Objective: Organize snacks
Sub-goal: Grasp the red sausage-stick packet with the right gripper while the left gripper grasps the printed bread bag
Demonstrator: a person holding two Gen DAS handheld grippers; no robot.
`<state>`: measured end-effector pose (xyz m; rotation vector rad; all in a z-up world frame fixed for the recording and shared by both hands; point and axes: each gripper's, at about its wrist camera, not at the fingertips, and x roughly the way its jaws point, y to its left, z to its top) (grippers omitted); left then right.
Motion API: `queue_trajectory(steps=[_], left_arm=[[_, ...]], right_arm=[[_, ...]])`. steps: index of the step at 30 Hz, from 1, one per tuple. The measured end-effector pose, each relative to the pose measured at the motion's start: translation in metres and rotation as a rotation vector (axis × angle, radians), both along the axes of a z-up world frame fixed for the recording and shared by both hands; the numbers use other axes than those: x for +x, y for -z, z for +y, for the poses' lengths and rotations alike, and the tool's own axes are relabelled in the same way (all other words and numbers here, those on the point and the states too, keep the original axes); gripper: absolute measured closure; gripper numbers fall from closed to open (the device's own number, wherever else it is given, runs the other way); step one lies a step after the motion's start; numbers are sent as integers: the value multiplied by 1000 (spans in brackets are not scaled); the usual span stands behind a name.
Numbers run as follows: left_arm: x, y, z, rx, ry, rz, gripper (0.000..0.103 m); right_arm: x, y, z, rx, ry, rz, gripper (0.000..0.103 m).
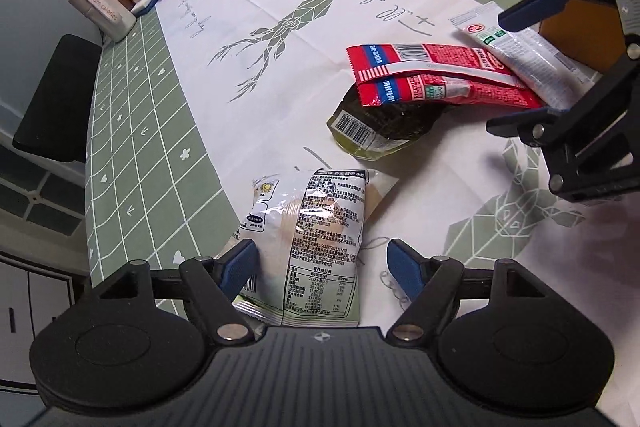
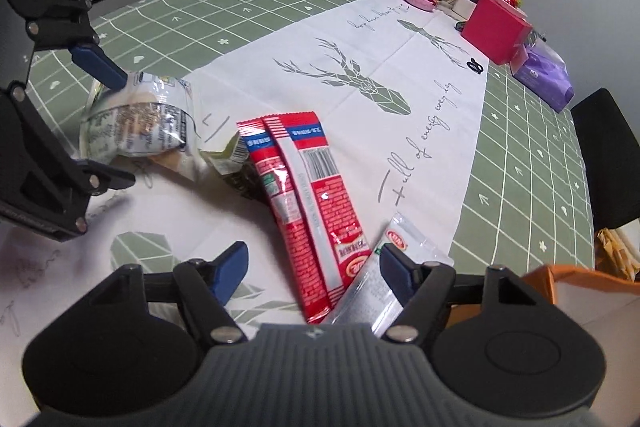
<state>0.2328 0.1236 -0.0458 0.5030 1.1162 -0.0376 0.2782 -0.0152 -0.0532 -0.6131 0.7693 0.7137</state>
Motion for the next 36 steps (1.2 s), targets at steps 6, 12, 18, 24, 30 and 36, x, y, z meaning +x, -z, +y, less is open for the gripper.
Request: queue_trajectory(steps=[6, 12, 18, 24, 30, 36], left_arm=[[3, 5, 5, 4, -8, 6, 15], [7, 8, 13, -22, -42, 18, 16], [7, 11, 13, -5, -37, 30, 21], [7, 11, 13, -22, -53, 46, 39], [4, 10, 9, -53, -102, 76, 46], [-12, 9, 1, -94, -152, 58, 48]], right_arm=[[9, 6, 7, -4, -5, -1, 38], [15, 12, 11, -4, 3, 21, 46], [13, 19, 12, -6, 5, 16, 54], [13, 19, 11, -4, 19, 13, 66], [4, 19, 8, -15, 24, 13, 78], [-7, 16, -2, 19, 53, 39, 84]])
